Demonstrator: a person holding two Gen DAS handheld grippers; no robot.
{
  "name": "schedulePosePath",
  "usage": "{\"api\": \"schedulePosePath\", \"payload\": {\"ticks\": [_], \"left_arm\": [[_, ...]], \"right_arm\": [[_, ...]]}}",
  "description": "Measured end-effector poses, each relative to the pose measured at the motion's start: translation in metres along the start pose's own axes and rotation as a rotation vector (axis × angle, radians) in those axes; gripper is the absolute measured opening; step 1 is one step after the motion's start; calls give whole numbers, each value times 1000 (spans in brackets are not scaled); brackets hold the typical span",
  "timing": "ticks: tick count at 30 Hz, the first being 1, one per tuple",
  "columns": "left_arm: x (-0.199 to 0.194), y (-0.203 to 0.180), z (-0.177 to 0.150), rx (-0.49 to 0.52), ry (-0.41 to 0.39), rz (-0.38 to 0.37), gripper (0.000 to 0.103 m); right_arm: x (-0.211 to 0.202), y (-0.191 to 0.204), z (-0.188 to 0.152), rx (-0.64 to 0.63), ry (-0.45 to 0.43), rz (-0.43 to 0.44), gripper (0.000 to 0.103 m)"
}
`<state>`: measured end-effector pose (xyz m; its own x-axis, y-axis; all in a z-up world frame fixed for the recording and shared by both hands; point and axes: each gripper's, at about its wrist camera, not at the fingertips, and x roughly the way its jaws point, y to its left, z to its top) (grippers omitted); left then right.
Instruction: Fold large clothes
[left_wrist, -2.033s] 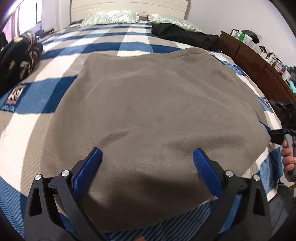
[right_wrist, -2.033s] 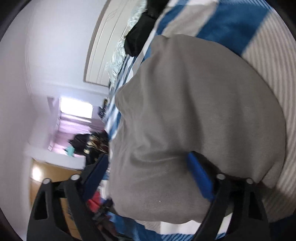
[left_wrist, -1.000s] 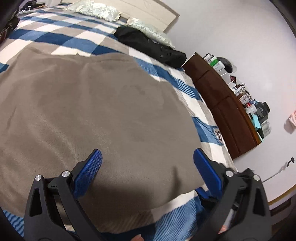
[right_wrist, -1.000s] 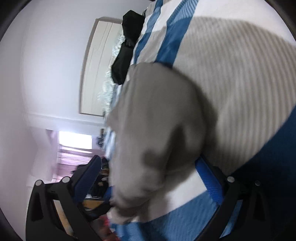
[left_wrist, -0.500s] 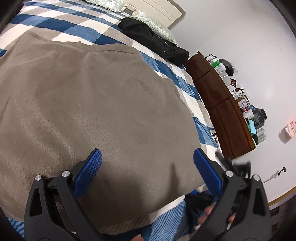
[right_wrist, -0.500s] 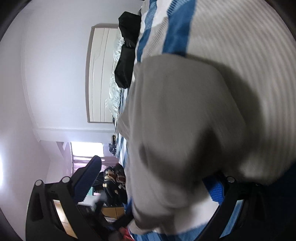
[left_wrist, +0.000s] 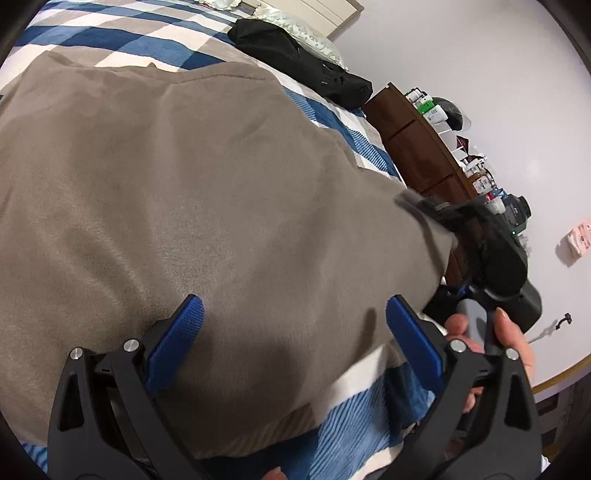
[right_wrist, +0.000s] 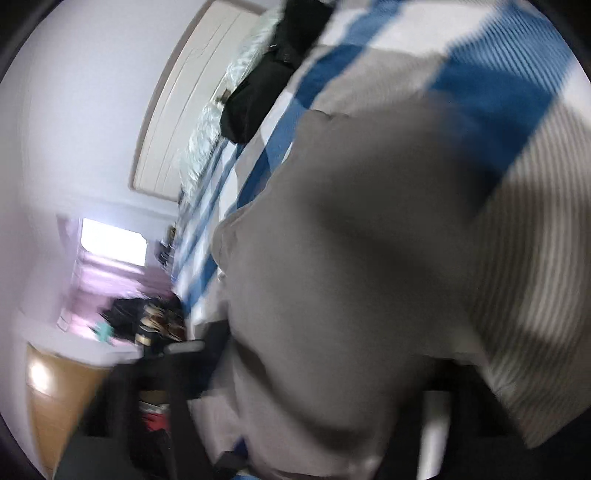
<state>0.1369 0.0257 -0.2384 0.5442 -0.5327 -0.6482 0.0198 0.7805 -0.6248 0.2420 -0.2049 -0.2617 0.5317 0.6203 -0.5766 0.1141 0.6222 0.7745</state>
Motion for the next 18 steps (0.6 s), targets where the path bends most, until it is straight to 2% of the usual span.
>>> {"api": "schedulePosePath", "payload": {"ticks": [5,10,12,18], "left_arm": [[-42,11,1,-21,-25,8,97],[-95,47,1,-24,-76,139,97],[-112,64,0,-11,-77,179,97],[-154,95,-9,74,-137,213,97]], "right_arm": [[-3,19,2,-78,21,-57,37],[-11,42,-7,-175,24,-138,31],[-11,51,-3,-190,19,-139,30],[-21,106,-7,-309,-11,-106,29]]}}
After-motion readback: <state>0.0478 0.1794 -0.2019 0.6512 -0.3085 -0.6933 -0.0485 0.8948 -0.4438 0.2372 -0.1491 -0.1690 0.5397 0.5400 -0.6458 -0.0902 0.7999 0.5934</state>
